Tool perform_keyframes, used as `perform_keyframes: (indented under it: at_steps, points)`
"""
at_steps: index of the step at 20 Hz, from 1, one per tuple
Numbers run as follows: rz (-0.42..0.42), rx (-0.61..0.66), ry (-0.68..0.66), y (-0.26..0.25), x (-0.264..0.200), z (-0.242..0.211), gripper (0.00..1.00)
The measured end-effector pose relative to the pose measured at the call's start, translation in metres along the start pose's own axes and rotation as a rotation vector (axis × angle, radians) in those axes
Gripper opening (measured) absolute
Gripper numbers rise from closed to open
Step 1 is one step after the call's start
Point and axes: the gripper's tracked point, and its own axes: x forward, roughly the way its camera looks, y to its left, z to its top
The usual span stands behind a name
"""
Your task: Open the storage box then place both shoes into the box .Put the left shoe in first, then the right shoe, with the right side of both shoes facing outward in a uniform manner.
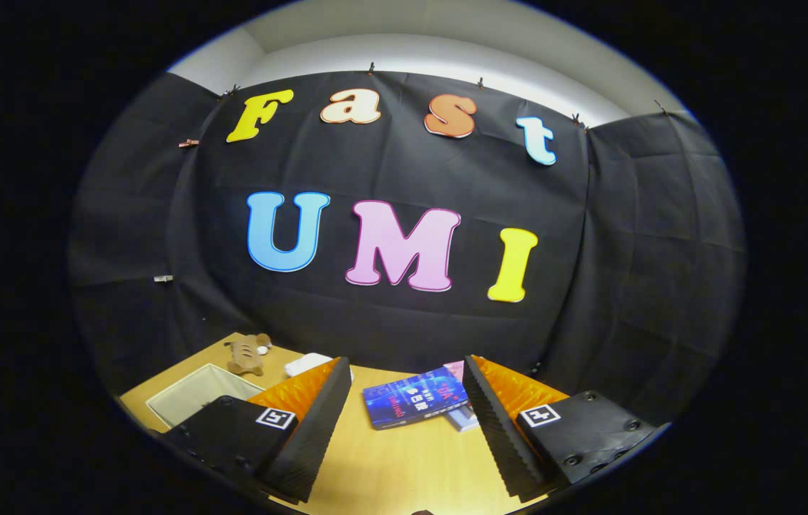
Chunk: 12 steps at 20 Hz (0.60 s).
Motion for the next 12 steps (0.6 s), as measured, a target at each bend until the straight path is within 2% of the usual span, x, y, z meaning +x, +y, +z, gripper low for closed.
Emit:
perform_keyframes:
  at_steps: [5, 12]
  points:
    - [-0.060, -0.055, -0.070, -0.006, -0.023, 0.015, 0.98]
    - [-0.063, -0.034, -0.089, -0.006, -0.033, 0.020, 0.98]
